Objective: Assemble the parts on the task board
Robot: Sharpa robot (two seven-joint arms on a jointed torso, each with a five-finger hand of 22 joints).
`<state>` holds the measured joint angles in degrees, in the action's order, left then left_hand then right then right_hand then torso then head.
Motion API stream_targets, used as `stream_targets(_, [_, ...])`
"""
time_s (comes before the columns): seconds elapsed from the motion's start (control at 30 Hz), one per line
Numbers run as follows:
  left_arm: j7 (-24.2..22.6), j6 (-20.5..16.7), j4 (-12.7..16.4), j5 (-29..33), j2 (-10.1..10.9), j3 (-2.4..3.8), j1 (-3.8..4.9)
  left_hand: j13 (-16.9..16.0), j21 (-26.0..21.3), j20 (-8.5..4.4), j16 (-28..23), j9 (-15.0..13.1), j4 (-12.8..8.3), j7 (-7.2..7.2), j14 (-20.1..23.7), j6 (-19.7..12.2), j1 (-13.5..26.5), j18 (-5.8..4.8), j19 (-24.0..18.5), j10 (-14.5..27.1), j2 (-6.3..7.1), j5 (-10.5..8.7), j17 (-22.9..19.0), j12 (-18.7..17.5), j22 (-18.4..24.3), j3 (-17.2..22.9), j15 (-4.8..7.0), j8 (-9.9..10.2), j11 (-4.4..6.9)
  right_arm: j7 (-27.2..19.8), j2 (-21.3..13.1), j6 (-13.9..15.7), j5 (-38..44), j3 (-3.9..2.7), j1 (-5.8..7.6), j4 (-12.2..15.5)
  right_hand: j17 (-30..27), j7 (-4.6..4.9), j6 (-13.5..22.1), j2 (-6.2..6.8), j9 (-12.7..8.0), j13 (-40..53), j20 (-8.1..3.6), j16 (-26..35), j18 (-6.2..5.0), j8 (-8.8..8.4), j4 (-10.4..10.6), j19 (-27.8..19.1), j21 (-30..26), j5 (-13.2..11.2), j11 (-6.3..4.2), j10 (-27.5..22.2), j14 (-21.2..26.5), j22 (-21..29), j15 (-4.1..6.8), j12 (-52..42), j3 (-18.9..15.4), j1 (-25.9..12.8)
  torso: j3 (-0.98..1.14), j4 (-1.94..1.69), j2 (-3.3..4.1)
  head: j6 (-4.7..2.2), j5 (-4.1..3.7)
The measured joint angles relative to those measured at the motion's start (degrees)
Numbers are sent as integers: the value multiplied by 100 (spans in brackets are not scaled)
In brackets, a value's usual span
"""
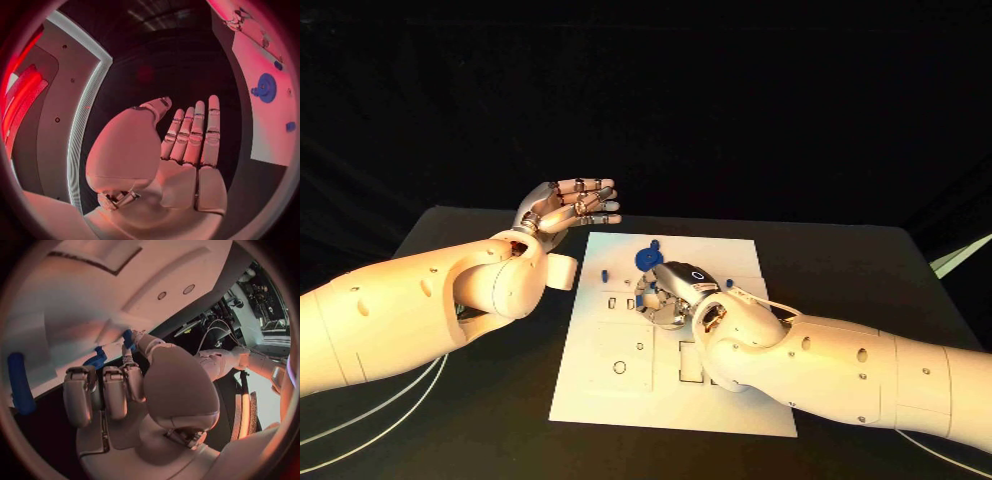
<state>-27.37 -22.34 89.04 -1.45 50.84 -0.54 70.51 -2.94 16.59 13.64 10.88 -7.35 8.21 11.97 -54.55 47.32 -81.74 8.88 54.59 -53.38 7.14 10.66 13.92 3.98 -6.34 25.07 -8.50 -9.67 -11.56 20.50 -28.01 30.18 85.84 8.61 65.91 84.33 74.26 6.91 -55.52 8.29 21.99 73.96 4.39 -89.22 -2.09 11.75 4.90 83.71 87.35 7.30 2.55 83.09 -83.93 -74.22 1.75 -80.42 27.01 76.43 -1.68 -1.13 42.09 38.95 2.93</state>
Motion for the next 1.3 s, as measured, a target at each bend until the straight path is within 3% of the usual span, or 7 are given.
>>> stream_targets(0.5, [3, 1, -2, 0, 4, 0, 0, 0, 0, 0, 0, 0, 0, 0, 0, 0, 0, 0, 0, 0, 0, 0, 0, 0, 0, 0, 0, 0, 0, -3, 10, -31, 12, 1, -3, -31, 0, 18, 20, 114, 172, 0, 1, 0, 0, 177, 0, 0, -3, 1, 1, -1, -1, 0, -2, 1, 0, -261, 0, 0, -1, 4, -8])
stream_targets(0.87, [5, 1, -2, 0, 11, -1, 0, 0, 0, 0, 0, 0, 0, 0, 0, 0, 0, 0, 0, 0, 0, 0, 1, 0, 0, 0, 0, 0, 0, 0, 13, -39, 13, 6, -7, -42, 0, 146, 234, 204, 168, 0, 4, 0, 0, 174, 0, 0, -4, 1, 94, -93, -49, 0, -53, 186, 0, -352, 0, 0, 0, -2, -14])
stream_targets(0.93, [6, 2, -2, 0, 13, -1, 0, 0, 0, 0, 0, 0, 0, 0, 0, 0, 0, 0, 0, 0, 0, 0, 8, 0, 0, 0, 0, 0, 0, -1, 13, -36, 13, 6, -8, -43, 0, 186, 274, 204, 162, 0, 7, 0, -1, 173, 0, 0, -4, 1, 142, -145, 21, 0, -124, 188, 0, -352, 1, 0, 0, -3, -14])
stream_targets(1.0, [7, 2, -2, 0, 14, -1, 0, 0, 0, 0, 0, 0, 0, 0, 0, 0, 0, 0, 0, 0, 0, 0, 19, 0, -1, 0, 0, 0, 0, -5, 13, -28, 13, 6, -8, -43, 0, 195, 366, 205, 148, 0, 56, 0, 0, 100, 0, 49, -4, 1, 154, -193, 21, 0, -125, 264, 0, -352, 0, 0, 0, -4, -14])
stream_targets(1.07, [7, 3, -2, 0, 15, -1, 0, 0, 0, 0, 0, 0, 0, 0, 0, 0, 0, 0, 0, 0, 0, 0, 20, 0, -1, 0, 0, 0, 0, -17, 13, -16, 13, 6, -8, -41, 0, 213, 440, 363, 111, 0, 92, 0, 0, 29, 1, 14, -5, 1, 171, -242, 21, 0, -128, 304, 0, -510, 1, 0, 0, -4, -15])
stream_targets(1.23, [13, 4, -2, 0, 17, -1, 0, 0, 0, 0, 0, 0, 0, 0, 0, 0, 0, 0, 0, 0, 0, 0, 20, 0, -1, 0, 0, 0, 0, -62, 5, 7, 13, 6, -8, -20, 0, 284, 674, 371, 5, 0, 157, 1, -1, -122, 4, 9, -6, 1, 229, -351, 29, 0, -219, 479, -4, -517, 1, 0, 0, -9, -17])
stream_targets(1.3, [31, 4, -2, 0, 17, -1, 0, 0, 0, 0, 0, 0, 0, 0, 2, 0, 0, 0, -1, 0, 0, 0, 25, 0, -1, 0, -2, 0, 0, -95, -11, 8, 14, 6, -8, 2, 0, 316, 770, 337, -120, 0, 159, 1, -1, -314, 323, 9, -61, 3, 256, -380, 2, 0, -249, 521, -738, -449, 2, -1, 1, -17, -12])
